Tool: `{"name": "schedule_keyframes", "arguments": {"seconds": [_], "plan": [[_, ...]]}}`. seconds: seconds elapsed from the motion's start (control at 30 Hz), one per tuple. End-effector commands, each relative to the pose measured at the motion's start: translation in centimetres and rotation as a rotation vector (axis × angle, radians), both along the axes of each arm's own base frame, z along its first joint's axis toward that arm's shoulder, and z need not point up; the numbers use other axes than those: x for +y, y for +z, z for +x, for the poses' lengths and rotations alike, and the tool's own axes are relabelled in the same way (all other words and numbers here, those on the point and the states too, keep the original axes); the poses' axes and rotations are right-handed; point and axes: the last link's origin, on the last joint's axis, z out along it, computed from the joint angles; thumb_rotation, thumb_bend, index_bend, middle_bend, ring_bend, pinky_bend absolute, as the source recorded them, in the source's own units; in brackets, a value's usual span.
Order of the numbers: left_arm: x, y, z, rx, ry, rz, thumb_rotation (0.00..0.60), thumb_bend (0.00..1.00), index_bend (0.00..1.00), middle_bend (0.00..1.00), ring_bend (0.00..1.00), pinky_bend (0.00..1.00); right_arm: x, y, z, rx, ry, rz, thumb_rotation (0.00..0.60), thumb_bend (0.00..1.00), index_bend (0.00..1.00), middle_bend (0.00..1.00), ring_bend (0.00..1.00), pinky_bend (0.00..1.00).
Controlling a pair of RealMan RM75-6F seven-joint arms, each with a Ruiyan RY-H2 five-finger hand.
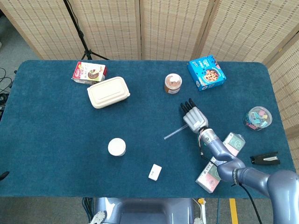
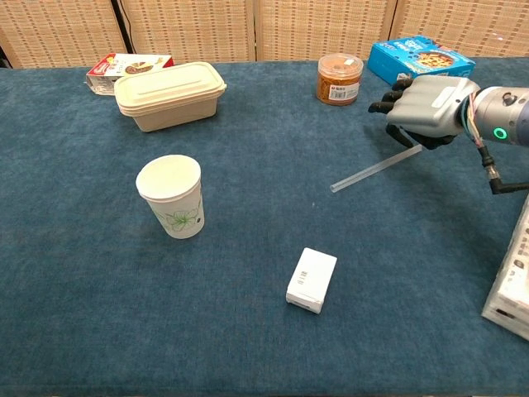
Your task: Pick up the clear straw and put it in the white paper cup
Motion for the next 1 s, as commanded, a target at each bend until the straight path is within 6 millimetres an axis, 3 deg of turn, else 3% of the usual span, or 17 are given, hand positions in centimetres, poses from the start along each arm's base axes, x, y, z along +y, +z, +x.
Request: {"name": "schedule_keyframes", "arguments": {"seconds": [0.03,0.23,0.27,0.33,0.37,0.4,0.47,0.7,1.0], "plan": [[-0.1,0.0,0.1,0.000,-0.004,0.000,0.600,0.00,0.00,0.00,0.00,0.00,1.0,1.6,-0.8,0.026,-0.010,-0.030,0.600,1.00,0.47,0.00,0.00,0.00],[-0.1,0.0,0.1,0.000,-0.007,0.000,0.600,0.00,0.00,0.00,0.00,0.00,1.8,3.3,-0.8,0.021,-0.027,-0.056,0.600,0.99,0.45,0.00,0.00,0.00],[-0.1,0.0,0.1,0.001,-0.008,-0.001,0.600,0.00,0.00,0.00,0.00,0.00,1.8,3.6,-0.7,0.004,-0.030,-0.058,0.600,0.93,0.41,0.00,0.00,0.00],[-0.1,0.0,0.1,0.003,-0.009,-0.003,0.600,0.00,0.00,0.00,0.00,0.00,2.0,4.5,0.4,-0.123,-0.051,-0.055,0.600,0.59,0.30,0.00,0.00,0.00],[-0.1,0.0,0.1,0.004,-0.009,-0.004,0.600,0.00,0.00,0.00,0.00,0.00,2.1,4.9,0.8,-0.188,-0.057,-0.041,0.600,0.32,0.24,0.00,0.00,0.00],[-0.1,0.0,0.1,0.005,-0.009,-0.006,0.600,0.00,0.00,0.00,0.00,0.00,2.1,5.2,0.9,-0.239,-0.060,-0.025,0.600,0.12,0.20,0.00,0.00,0.00],[0.0,-0.1,0.1,0.005,-0.010,-0.009,0.600,0.00,0.00,0.00,0.00,0.00,2.3,5.7,1.3,-0.379,-0.089,0.026,0.600,0.00,0.21,0.00,0.00,0.00],[0.2,-0.2,0.1,0.009,-0.006,-0.015,0.600,0.00,0.00,0.00,0.00,0.00,3.3,6.0,0.5,-0.552,-0.119,0.201,0.600,0.00,0.32,0.02,0.00,0.00],[0.3,-0.4,0.3,0.013,-0.007,-0.019,0.600,0.00,0.00,0.00,0.00,0.00,2.8,3.6,2.1,-0.570,-0.100,0.293,0.600,0.00,0.36,0.02,0.00,0.00]]}}
